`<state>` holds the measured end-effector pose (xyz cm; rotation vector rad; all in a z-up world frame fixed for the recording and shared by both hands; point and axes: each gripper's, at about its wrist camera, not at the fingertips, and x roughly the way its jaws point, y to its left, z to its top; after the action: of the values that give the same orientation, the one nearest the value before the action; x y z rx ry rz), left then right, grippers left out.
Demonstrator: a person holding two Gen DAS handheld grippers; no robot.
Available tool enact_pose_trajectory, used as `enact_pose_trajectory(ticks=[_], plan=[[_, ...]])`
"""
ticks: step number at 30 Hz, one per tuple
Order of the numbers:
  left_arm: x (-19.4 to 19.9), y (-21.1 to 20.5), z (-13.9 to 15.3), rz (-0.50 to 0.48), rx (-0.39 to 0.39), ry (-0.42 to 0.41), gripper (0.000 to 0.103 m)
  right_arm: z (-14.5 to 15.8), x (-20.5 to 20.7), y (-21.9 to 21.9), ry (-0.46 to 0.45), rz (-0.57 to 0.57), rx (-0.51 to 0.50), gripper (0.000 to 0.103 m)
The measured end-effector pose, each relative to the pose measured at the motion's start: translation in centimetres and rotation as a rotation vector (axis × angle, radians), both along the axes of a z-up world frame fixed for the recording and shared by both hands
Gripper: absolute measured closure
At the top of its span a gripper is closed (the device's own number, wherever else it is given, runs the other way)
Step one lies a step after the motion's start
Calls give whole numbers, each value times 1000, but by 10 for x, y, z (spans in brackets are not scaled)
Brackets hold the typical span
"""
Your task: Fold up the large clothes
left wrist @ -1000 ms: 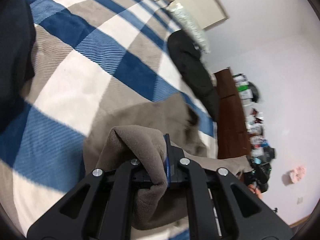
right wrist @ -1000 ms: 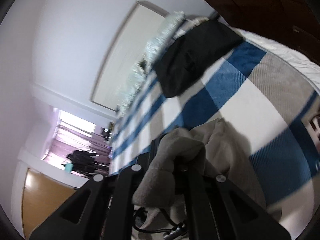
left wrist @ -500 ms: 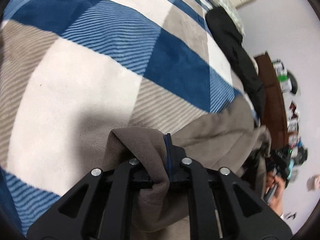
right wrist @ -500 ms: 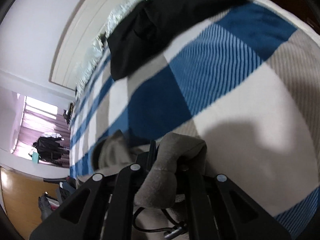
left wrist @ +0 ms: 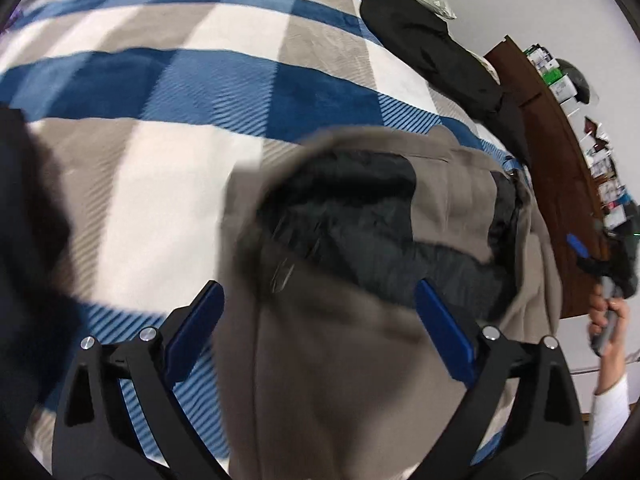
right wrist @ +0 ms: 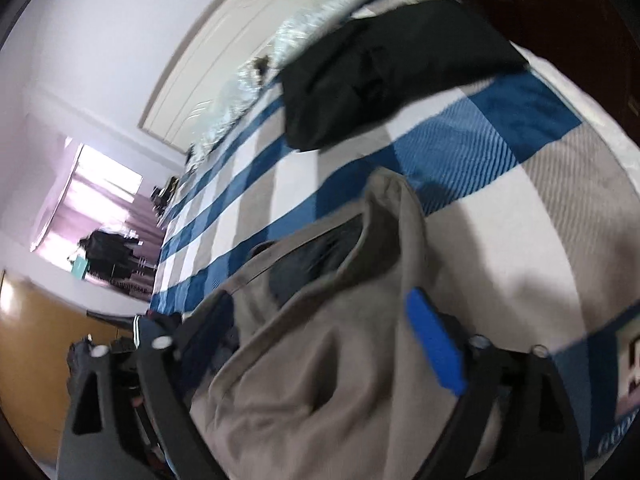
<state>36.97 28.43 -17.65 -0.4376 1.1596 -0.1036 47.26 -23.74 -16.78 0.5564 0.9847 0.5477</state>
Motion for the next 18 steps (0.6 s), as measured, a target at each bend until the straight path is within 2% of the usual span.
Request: enact_pose_trajectory(ticks=[2, 9, 13, 18], plan=[[-25, -4, 9, 1, 10, -20, 10, 9, -20, 15, -23, 69, -25, 7], [-99, -58, 12, -79, -27, -71, 10, 26, -92, 141, -180, 491, -380, 5], [-135, -96, 9, -101, -46, -150, 10, 28, -111, 203, -274, 651, -531, 5], [-158, -124, 3, -120, -4, -302, 10, 14, -107, 261, -344, 793, -731, 5]])
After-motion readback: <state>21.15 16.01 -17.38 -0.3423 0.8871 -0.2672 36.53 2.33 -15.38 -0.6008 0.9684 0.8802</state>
